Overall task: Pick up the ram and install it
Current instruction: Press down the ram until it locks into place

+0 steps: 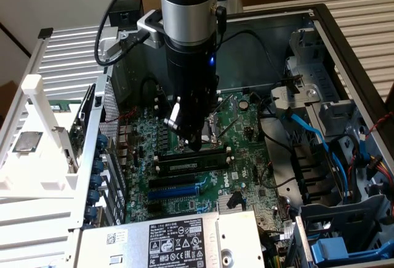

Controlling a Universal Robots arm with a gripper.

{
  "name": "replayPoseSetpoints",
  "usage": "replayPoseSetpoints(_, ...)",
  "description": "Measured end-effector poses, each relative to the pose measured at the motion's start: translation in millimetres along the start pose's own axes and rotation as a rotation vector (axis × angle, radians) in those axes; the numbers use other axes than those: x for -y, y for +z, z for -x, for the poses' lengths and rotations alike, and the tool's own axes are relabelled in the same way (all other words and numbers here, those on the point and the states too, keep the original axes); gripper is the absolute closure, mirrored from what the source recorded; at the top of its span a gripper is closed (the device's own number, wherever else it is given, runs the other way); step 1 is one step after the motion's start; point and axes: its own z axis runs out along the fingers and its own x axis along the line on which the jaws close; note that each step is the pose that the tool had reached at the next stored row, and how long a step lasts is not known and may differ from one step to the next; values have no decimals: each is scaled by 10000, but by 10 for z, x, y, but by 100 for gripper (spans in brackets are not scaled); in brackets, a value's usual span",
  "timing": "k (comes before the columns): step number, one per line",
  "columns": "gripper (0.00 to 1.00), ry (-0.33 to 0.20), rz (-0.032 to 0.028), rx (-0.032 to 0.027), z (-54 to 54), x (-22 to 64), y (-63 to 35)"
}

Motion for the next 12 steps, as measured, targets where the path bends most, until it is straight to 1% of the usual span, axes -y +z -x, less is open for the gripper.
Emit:
replayPoseSetpoints(1, 90, 119, 1, 4, 0, 0, 0)
replayPoseSetpoints(2, 90, 605, 0, 22, 0, 0, 0)
replayPoseSetpoints(3, 90, 853, 0, 31, 0, 0, 0)
replayPoseSetpoints(12, 90, 1942, 1, 64, 0, 0, 0)
